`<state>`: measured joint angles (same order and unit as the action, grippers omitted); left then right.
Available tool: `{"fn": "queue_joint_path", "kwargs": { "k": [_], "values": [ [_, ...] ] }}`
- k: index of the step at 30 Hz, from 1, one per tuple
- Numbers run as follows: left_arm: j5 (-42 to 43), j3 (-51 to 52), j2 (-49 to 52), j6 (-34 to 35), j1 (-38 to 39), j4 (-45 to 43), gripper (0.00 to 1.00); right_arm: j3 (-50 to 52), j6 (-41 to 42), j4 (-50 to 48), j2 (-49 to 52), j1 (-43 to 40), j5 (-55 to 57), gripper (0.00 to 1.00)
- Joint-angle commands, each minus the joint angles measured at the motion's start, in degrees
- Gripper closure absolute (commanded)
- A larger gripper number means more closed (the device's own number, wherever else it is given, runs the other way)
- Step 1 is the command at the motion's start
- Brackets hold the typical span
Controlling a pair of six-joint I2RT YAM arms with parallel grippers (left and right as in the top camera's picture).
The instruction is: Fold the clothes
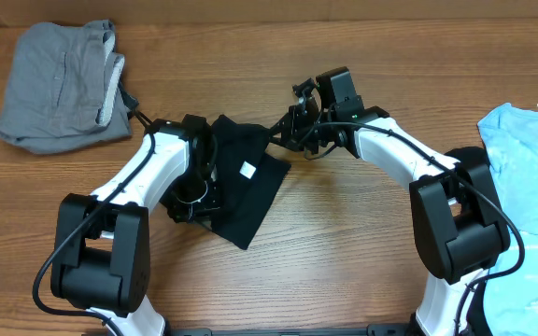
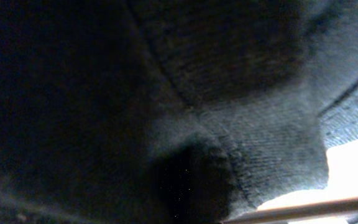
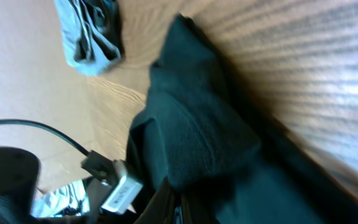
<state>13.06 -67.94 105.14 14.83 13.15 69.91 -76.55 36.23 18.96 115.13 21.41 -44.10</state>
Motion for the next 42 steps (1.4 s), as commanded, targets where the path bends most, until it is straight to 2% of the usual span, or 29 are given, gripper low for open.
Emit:
{"fn": "queue_joint_path", "kwargs": {
  "k": [1,14,20,24,26,27,28,30,32,33,37,42],
  "values": [
    [5.01,-2.89,-2.86,-2.25,0.26,2.56,0.96,-0.79,-4.83,2.49,-1.79,-0.15,0.17,0.96],
    [6.49,-7.87,-16.87,-2.34,1.46,8.7,0.96,-0.83,-14.25,19.41,-6.29,-3.28,10.14,0.96],
    [5.35,-4.33,-16.9,-0.09,8.81,5.66,0.95,-0.74,-15.74,22.99,-6.25,-3.26,14.19,0.95],
    [3.08,1.75,-16.33,4.76,14.29,1.84,0.93,-0.74,-15.69,23.41,-6.25,-3.26,16.17,0.94],
    [3.08,5.16,-16.33,7.37,16.28,-0.57,0.89,-0.74,-15.69,23.39,-6.25,-3.32,17.86,0.91],
    [3.08,6.69,-16.33,8.52,17.14,-1.51,0.86,-0.76,-15.69,23.39,-6.25,-3.41,19.06,0.84],
    [3.08,8.7,-16.33,9.99,18.1,-2.62,0.8,-0.76,-15.69,23.39,-6.25,-3.52,20.9,0.82],
    [3.32,10.12,-16.33,10.78,18.62,-3.02,0.73,-0.76,-15.69,23.37,-6.25,-3.54,22.77,0.81],
    [3.5,10.56,-16.33,10.73,18.71,-2.38,0.52,-0.76,-15.69,23.37,-6.25,-3.54,23.93,0.63],
    [3.52,10.43,-16.35,10.67,18.64,-1.77,0.48,-0.76,-15.69,23.37,-6.25,-3.54,23.93,0.59],
    [3.67,7.96,-16.44,9.49,17.84,1.18,0.44,-0.79,-15.78,23.91,-6.29,-3.54,22.32,0.53],
    [1.2,-0.76,-16.57,4.68,13.88,10.03,0.45,-0.79,-21.97,27.15,-6.49,-3.17,9.57,0.52]
  ]
}}
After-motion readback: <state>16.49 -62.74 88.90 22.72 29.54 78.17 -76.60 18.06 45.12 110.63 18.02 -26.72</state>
